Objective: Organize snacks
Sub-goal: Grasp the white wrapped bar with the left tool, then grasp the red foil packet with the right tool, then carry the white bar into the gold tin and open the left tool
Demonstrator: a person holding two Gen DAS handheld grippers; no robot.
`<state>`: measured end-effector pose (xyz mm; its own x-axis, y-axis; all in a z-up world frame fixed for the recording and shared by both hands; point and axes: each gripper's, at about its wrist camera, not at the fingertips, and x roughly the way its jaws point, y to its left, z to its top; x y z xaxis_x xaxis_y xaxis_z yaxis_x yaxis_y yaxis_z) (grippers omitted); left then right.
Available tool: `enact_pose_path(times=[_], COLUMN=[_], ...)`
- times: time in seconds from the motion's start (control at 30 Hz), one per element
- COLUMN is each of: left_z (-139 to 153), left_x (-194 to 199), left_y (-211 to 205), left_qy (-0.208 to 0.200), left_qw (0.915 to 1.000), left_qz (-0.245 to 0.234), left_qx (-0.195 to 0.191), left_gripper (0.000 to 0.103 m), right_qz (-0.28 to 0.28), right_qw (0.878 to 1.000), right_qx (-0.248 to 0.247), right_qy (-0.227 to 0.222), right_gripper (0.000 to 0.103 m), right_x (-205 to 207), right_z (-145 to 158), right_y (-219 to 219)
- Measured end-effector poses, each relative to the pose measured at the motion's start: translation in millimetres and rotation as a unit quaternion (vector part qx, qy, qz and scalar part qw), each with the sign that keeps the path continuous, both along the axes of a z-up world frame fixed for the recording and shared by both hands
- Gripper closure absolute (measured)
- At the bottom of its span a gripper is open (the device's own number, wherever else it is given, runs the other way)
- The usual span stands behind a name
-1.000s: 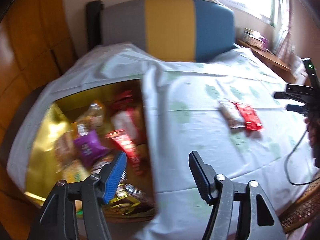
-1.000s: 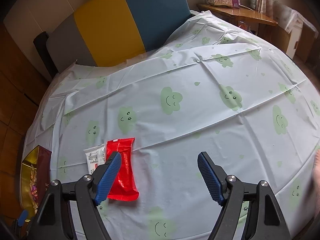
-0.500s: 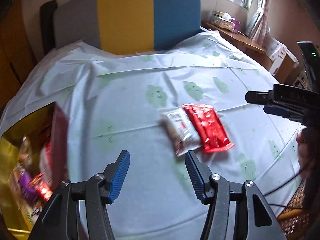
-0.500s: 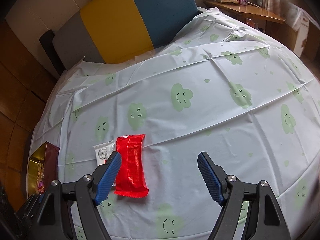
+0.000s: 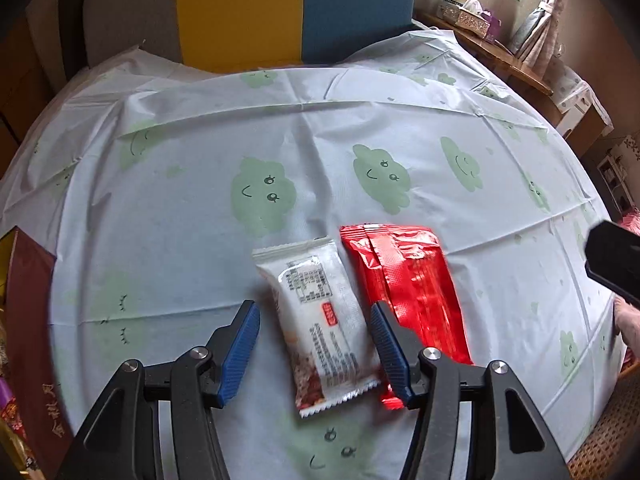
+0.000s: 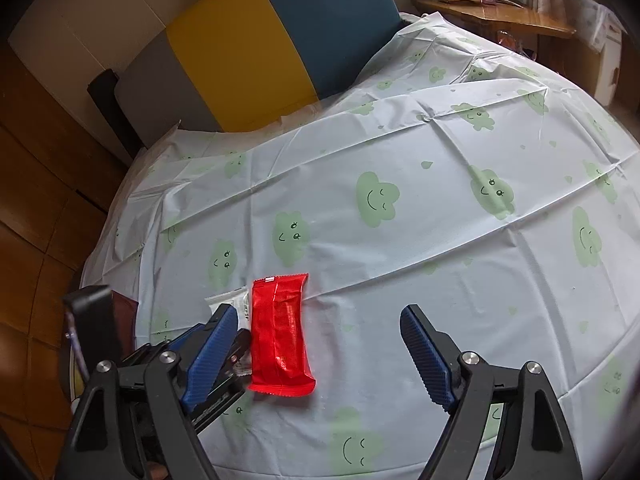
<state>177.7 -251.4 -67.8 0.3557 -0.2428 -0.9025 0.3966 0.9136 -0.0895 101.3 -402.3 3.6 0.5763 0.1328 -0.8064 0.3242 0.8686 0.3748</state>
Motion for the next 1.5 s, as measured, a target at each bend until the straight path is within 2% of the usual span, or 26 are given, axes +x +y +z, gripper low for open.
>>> enact_pose_path(times=[0.07, 0.13, 0.17, 0.27, 0.47, 0.63, 0.77, 0.93, 1.23, 1.27, 1.33, 1.37, 1.5], left_z=[-3.1, -4.9, -3.8, -2.2, 1.6, 0.1, -1.5, -2.4, -5.9, -6.3, -6.6, -6.5, -4.9], left_x=[4.3, 5.6, 2.7, -8.9, -45.8, -83.4, -105.5, -110.4, -113.0, -113.1, -114.1, -114.8, -116.2], left_y=[-1.8, -0.4, 2.0, 14.8, 52.6, 75.9, 87.0, 96.4, 97.0, 96.8, 96.4, 96.4, 98.6], left_qy=[-0.003, -0.009, -0.021, -0.026, -0.033, -0.068, -0.093, -0.097, -0.11, -0.112, -0.116, -0.117, -0.112], left_qw=[1.0, 1.0, 0.9998, 0.9994, 0.9992, 0.9971, 0.995, 0.995, 0.9936, 0.9934, 0.993, 0.9929, 0.9933], left_qz=[0.0, -0.001, -0.003, -0.021, -0.021, -0.032, -0.032, -0.019, -0.014, -0.013, -0.012, -0.012, -0.009], left_qx=[-0.004, 0.002, 0.007, -0.005, -0.006, 0.015, 0.014, -0.01, -0.02, -0.019, -0.018, -0.018, -0.024], left_gripper=[0.043, 0.051, 0.064, 0.067, 0.067, 0.067, 0.066, 0.066, 0.066, 0.066, 0.066, 0.066, 0.067], right_qz=[0.0, 0.001, 0.002, 0.007, 0.023, 0.048, 0.074, 0.092, 0.107, 0.11, 0.126, 0.134, 0.158], right_qw=[1.0, 1.0, 1.0, 1.0, 0.998, 0.995, 0.992, 0.99, 0.985, 0.984, 0.981, 0.977, 0.972], right_qx=[0.0, -0.003, -0.005, -0.011, -0.034, -0.058, -0.074, -0.09, -0.122, -0.125, -0.131, -0.148, -0.159], right_qy=[0.001, 0.005, 0.007, 0.012, 0.04, 0.063, 0.072, 0.062, 0.063, 0.066, 0.073, 0.073, 0.071], right_gripper=[0.019, 0.019, 0.019, 0.019, 0.019, 0.019, 0.019, 0.019, 0.022, 0.026, 0.045, 0.061, 0.063], right_x=[0.0, 0.4, 0.6, 1.9, 8.0, 16.5, 26.5, 40.1, 54.3, 55.2, 56.0, 55.3, 52.3], right_z=[-0.7, -2.2, -3.2, -5.9, -18.9, -32.8, -44.1, -53.9, -68.0, -69.3, -72.8, -71.7, -71.9], right_y=[0.1, 1.0, 1.7, 4.4, 14.0, 28.0, 43.0, 59.4, 71.7, 72.9, 77.5, 82.8, 92.9])
